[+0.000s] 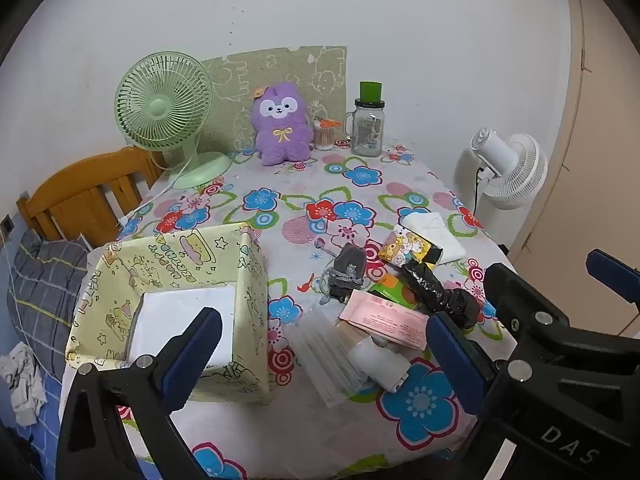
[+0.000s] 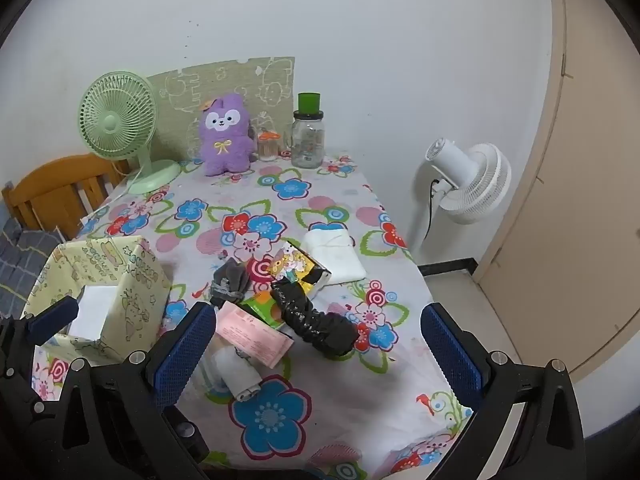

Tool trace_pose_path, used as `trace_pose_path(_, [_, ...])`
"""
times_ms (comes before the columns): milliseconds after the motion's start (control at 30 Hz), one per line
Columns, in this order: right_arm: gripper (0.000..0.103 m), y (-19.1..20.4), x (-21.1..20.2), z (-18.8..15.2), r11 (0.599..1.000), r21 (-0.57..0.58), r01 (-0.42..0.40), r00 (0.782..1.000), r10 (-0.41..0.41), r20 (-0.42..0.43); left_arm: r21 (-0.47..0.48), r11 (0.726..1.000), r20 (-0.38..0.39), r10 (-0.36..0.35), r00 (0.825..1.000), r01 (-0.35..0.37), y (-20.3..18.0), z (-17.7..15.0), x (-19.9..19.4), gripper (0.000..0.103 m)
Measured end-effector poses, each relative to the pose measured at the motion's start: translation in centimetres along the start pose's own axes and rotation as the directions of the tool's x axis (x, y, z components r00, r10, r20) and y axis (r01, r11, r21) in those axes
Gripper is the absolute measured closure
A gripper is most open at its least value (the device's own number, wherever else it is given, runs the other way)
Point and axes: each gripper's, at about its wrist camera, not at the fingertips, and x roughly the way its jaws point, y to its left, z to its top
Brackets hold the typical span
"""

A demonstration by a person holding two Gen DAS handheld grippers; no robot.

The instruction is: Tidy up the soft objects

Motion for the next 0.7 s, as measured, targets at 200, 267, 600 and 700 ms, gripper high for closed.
trace_pose_path(200, [0.0,-0.3,0.4,-0.2,1.0,0.009,-0.009,1.0,0.009,0.002,-0.001,1.0,-0.014,0.002,1.0,-0.002,0.1,0.2,0.3,0.0])
trace_pose_path(267, [0.0,-0.2,0.4,-0.2,1.0,0.007,-0.009,1.0,0.009,0.003,0.001,1.0,-0.011,0.004,1.0,-0.004,0.2,0.3,0.2,0.0])
trace_pose_path(600, [0.0,0.6,-0.6,-0.3,0.999,0.011,-0.034,0.999,0.033,0.03,-0.015,0.998,0.006,-0.058,0.998,0.058,1.0,-0.2,-1.0,0.0])
trace_pose_path(700, [0.0,0.9,-0.8,-0.5,0.999,0.011,-0.032,0.998,0.032,0.05,-0.017,0.998,0.025,-0.056,0.998,0.057,1.1,-0.3,-1.2,0.0])
